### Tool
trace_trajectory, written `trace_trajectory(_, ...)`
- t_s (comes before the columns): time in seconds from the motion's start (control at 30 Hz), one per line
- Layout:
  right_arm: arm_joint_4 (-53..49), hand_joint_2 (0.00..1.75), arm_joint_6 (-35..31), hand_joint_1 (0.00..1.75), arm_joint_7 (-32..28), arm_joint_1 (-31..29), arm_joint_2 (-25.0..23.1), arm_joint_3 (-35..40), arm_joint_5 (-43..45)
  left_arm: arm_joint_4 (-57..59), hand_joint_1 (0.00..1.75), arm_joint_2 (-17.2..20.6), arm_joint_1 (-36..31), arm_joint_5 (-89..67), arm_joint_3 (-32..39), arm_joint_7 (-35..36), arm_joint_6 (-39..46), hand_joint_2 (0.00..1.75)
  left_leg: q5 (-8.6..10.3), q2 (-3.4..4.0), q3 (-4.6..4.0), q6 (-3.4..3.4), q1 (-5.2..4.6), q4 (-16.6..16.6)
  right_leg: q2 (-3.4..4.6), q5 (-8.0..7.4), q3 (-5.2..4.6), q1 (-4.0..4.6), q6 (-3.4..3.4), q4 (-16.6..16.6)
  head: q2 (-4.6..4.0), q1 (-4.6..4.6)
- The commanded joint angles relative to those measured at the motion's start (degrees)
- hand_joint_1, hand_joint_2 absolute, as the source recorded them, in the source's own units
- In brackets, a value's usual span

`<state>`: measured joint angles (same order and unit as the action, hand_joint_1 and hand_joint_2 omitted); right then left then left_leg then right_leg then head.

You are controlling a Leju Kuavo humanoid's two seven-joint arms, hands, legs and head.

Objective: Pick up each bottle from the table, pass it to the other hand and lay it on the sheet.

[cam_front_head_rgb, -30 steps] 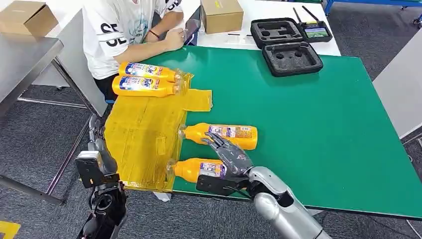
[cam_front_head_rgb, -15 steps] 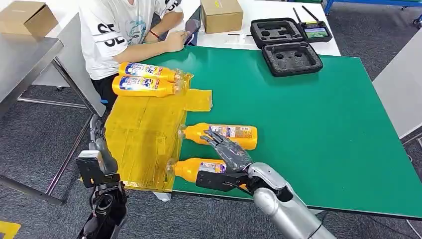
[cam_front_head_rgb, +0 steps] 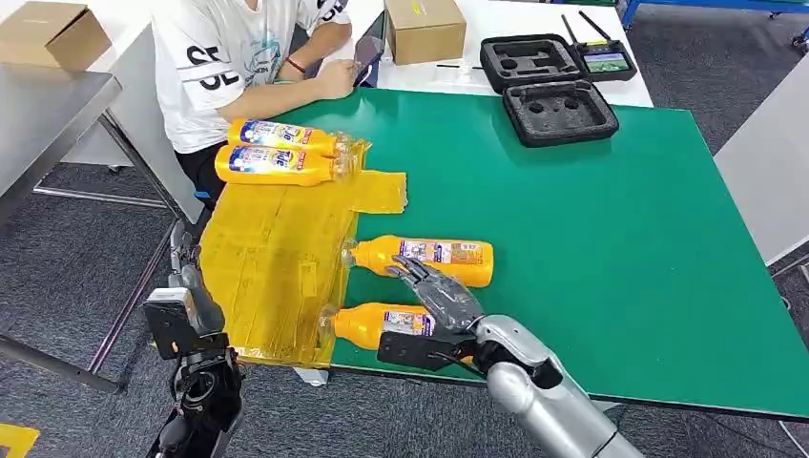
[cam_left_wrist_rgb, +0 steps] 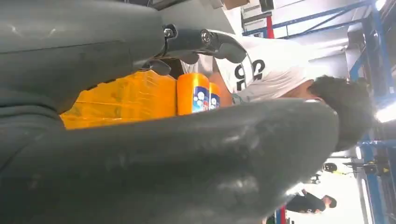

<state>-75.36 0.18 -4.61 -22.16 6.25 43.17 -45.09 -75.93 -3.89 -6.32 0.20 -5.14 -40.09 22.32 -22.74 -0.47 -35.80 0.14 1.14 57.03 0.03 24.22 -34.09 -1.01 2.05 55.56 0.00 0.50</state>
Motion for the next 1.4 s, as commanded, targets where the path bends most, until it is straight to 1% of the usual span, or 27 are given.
trace_trajectory(0.03, -1.54, 1.75, 0.3, 0.0, 1.15, 0.58, 1.52, 2.28, -0.06, 3.36, 0.0, -0.59, -2.45, 0.41, 0.87, 0.66, -0.36, 0.0, -0.12, -0.05, 0.24, 0.05, 0.02, 0.0, -0.1, 0.13, 0.27, 0.04, -0.09, -0.03, 0.0, 0.0)
trace_trajectory(0.13, -2.15, 1.75, 0.33, 0.0, 0.89, 1.7, 1.42, 2.49, -0.76, 2.87, 0.0, -0.76, -2.04, 0.53, 1.59, 0.8, -0.07, 0.0, -0.04, -0.03, 0.09, 0.03, 0.0, -0.02, -0.05, 0.04, 0.1, 0.02, -0.05, -0.03, 0.0, 0.0)
trace_trajectory(0.17, -2.1, 1.75, 0.34, 0.0, 0.83, 1.96, 1.55, 2.77, -1.21, 2.64, 0.0, -0.83, -1.64, 0.53, 1.74, 0.8, -0.01, 0.0, -0.23, 0.0, 0.39, 0.07, 0.04, 0.06, -0.06, 0.21, 0.43, 0.08, -0.14, 0.0, 0.0, 0.0)
trace_trajectory(0.2, -1.82, 1.75, 0.37, 0.0, 0.59, 2.19, 1.92, 3.09, -1.47, 2.11, 0.0, -0.72, -0.83, 0.54, 2.05, 0.74, 0.26, 0.0, -0.08, -0.02, 0.19, 0.04, 0.01, -0.03, -0.05, 0.08, 0.2, 0.03, -0.07, -0.05, 0.0, 0.02)
trace_trajectory(0.27, -1.6, 1.75, 0.12, 0.0, 0.24, 2.27, 2.21, 3.16, -1.43, 1.57, 0.0, -0.49, -0.13, 0.52, 2.14, 0.75, 0.23, 0.0, -0.15, 0.02, 0.34, 0.05, 0.02, -0.03, -0.03, 0.13, 0.34, 0.05, -0.1, -0.07, 0.0, 0.02)
trace_trajectory(0.33, -1.5, 1.75, 0.13, 0.0, 0.21, 2.15, 2.23, 3.12, -1.43, 1.38, 0.0, -0.54, 0.03, 0.58, 2.24, 0.74, 0.28, 0.0, -0.09, 0.02, 0.2, 0.04, 0.0, -0.03, -0.02, 0.08, 0.2, 0.03, -0.07, -0.05, 0.0, 0.0)
trace_trajectory(0.37, -1.7, 1.75, 0.12, 0.0, 0.01, 2.25, 2.36, 3.18, -1.52, 0.98, 0.0, -0.55, 0.41, 0.69, 2.46, 0.68, 0.42, 0.0, -0.16, 0.04, 0.3, 0.06, 0.01, 0.0, -0.01, 0.13, 0.31, 0.04, -0.1, -0.04, 0.0, 0.0)
trace_trajectory(0.4, -2.32, 1.75, 0.08, 0.0, -0.16, 2.89, 2.63, 2.96, -1.53, 0.36, 0.0, -0.44, 1.0, 0.72, 2.59, 0.66, 0.41, 0.0, -0.07, 0.04, 0.14, 0.03, -0.01, -0.02, 0.01, 0.05, 0.12, 0.01, -0.05, -0.03, 0.0, 0.02)
trace_trajectory(0.43, -2.93, 1.75, 0.1, 0.0, -0.29, 3.32, 3.13, 3.08, -1.66, -0.52, 0.0, -0.33, 1.84, 0.8, 2.88, 0.64, 0.55, 0.0, -0.21, 0.1, 0.35, 0.07, 0.02, 0.02, 0.04, 0.16, 0.35, 0.05, -0.11, -0.03, 0.0, 0.0)
trace_trajectory(0.47, -3.07, 1.75, 0.18, 0.0, -0.33, 3.48, 3.43, 3.19, -1.71, -1.36, 0.0, -0.32, 2.6, 0.87, 3.23, 0.63, 0.68, 0.0, -0.21, 0.1, 0.36, 0.07, 0.01, 0.02, 0.05, 0.16, 0.36, 0.05, -0.11, -0.03, 0.0, 0.0)
trace_trajectory(0.53, -1.73, 1.75, 0.34, 0.0, -0.38, 2.59, 3.46, 3.69, -1.71, -2.47, 0.0, -0.33, 3.69, 0.66, 3.79, 0.66, 0.69, 0.0, -0.1, 0.1, 0.17, 0.04, -0.01, -0.03, 0.07, 0.06, 0.15, 0.01, -0.06, -0.04, 0.0, 0.0)
trace_trajectory(0.57, -0.98, 1.75, 0.48, 0.0, -0.41, 1.99, 3.3, 3.77, -1.7, -2.73, 0.0, -0.42, 4.02, 0.67, 4.02, 0.69, 0.75, 0.0, -0.19, 0.12, 0.31, 0.06, 0.01, 0.0, 0.07, 0.13, 0.3, 0.04, -0.09, -0.04, -0.02, 0.0)
trace_trajectory(0.6, -0.24, 1.75, 0.67, 0.0, -0.45, 1.42, 3.1, 3.79, -1.67, -2.8, 0.0, -0.37, 4.17, 0.62, 4.11, 0.74, 0.72, 0.0, -0.08, 0.07, 0.12, 0.03, 0.0, -0.02, 0.04, 0.04, 0.11, 0.02, -0.05, -0.04, 0.0, 0.0)
trace_trajectory(0.67, 1.75, 1.75, 0.77, 0.0, -0.39, 0.04, 2.32, 3.81, -1.67, -3.14, 0.0, -0.49, 4.65, 0.8, 4.87, 0.74, 1.01, 0.0, -0.24, 0.2, 0.38, 0.07, 0.01, 0.04, 0.14, 0.16, 0.35, 0.05, -0.12, -0.01, 0.0, 0.0)
trace_trajectory(0.7, 2.86, 1.75, 0.82, 0.0, -0.46, -0.57, 1.89, 3.76, -1.58, -3.52, 0.0, -0.49, 4.96, 0.81, 5.15, 0.72, 1.1, 0.0, -0.09, 0.16, 0.13, 0.03, -0.01, -0.02, 0.12, 0.03, 0.1, 0.01, -0.06, -0.03, 0.0, 0.0)
trace_trajectory(0.73, 4.33, 1.75, 0.95, 0.0, -0.35, -1.43, 1.18, 3.79, -1.75, -3.94, 0.0, -0.73, 5.28, 0.71, 5.69, 0.81, 1.15, 0.0, -0.17, 0.23, 0.28, 0.05, 0.0, 0.0, 0.18, 0.09, 0.24, 0.03, -0.1, -0.01, 0.0, 0.02)
trace_trajectory(0.83, 5.59, 1.75, 0.63, 0.0, 0.75, -2.27, 0.46, 3.49, -2.67, -4.31, 0.0, -1.04, 5.57, 0.68, 6.27, 0.79, 1.07, 0.0, -0.07, 0.16, 0.08, 0.03, -0.01, -0.04, 0.13, 0.0, 0.06, 0.01, -0.05, -0.03, 0.0, 0.02)
trace_trajectory(0.9, 6.91, 1.75, 0.31, 0.0, 2.29, -3.14, 0.53, 3.45, -4.17, -4.58, 0.0, -1.37, 5.87, 0.63, 6.62, 0.79, 0.98, 0.0, -0.22, 0.24, 0.34, 0.07, 0.02, 0.03, 0.17, 0.12, 0.32, 0.07, -0.13, -0.01, -0.02, 0.02)
trace_trajectory(0.93, 6.91, 1.75, 0.31, 0.0, 2.29, -3.14, 0.53, 3.45, -4.17, -4.58, 0.0, -1.37, 5.87, 0.63, 6.62, 0.79, 0.98, 0.0, -0.07, 0.13, 0.12, 0.04, 0.0, -0.03, 0.1, 0.02, 0.1, 0.02, -0.06, -0.04, 0.0, 0.0)
trace_trajectory(0.97, 7.07, 1.75, 0.37, 0.0, 2.2, -3.23, 0.72, 3.28, -4.04, -4.6, 0.0, -1.37, 5.97, 0.63, 6.62, 0.79, 0.98, 0.0, -0.16, 0.17, 0.28, 0.06, 0.0, -0.01, 0.11, 0.1, 0.27, 0.04, -0.1, -0.03, 0.0, 0.0)
trace_trajectory(1.1, 7.07, 1.75, 0.37, 0.0, 2.2, -3.23, 0.72, 3.28, -4.04, -4.6, 0.0, -1.37, 5.97, 0.63, 6.62, 0.79, 0.98, 0.0, -0.08, 0.09, 0.12, 0.04, 0.0, -0.03, 0.05, 0.05, 0.14, 0.02, -0.06, -0.04, 0.0, 0.0)
trace_trajectory(1.17, 8.02, 1.75, 0.11, 0.0, 2.85, -3.66, 0.75, 3.47, -4.82, -4.94, 0.0, -1.45, 6.11, 0.59, 6.76, 0.79, 0.92, 0.0, -0.21, 0.17, 0.35, 0.06, 0.01, 0.0, 0.1, 0.15, 0.35, 0.05, -0.12, -0.03, 0.0, 0.0)
trace_trajectory(1.23, 9.35, 1.75, -0.13, 0.0, 3.21, -3.78, 1.35, 3.14, -5.0, -5.43, 0.0, -1.38, 6.91, 0.58, 6.83, 0.8, 0.89, 0.0, -0.14, 0.13, 0.22, 0.04, 0.01, -0.01, 0.08, 0.1, 0.24, 0.03, -0.09, -0.03, 0.0, 0.0)
trace_trajectory(1.27, 9.92, 1.75, -0.37, 0.0, 3.02, -3.35, 1.9, 2.94, -4.92, -5.71, 0.0, -1.34, 7.54, 0.59, 6.83, 0.79, 0.81, 0.0, -0.07, 0.1, 0.12, 0.03, -0.01, -0.04, 0.06, 0.04, 0.13, 0.0, -0.06, -0.04, 0.0, 0.0)
trace_trajectory(1.33, 10.44, 1.75, -0.66, 0.0, 2.08, -2.34, 2.74, 3.02, -4.6, -6.29, 0.0, -1.4, 8.3, 0.62, 6.75, 0.63, 0.71, 0.0, -0.25, 0.19, 0.44, 0.07, 0.03, 0.0, 0.12, 0.17, 0.46, 0.07, -0.13, -0.06, 0.0, 0.0)
trace_trajectory(1.37, 10.83, 1.75, -0.61, 0.0, 1.31, -1.98, 3.12, 3.31, -4.06, -6.79, 0.0, -1.39, 8.66, 0.62, 6.69, 0.62, 0.77, 0.0, -0.09, 0.03, 0.19, 0.04, 0.0, -0.07, 0.0, 0.06, 0.24, 0.03, -0.06, -0.09, 0.0, 0.0)
trace_trajectory(1.4, 10.99, 1.75, -0.56, 0.0, 1.15, -1.98, 3.15, 3.56, -4.0, -6.95, 0.0, -1.34, 8.75, 0.6, 6.68, 0.62, 0.82, 0.0, -0.15, 0.06, 0.32, 0.06, 0.01, -0.06, 0.01, 0.12, 0.37, 0.04, -0.08, -0.1, 0.0, 0.02)
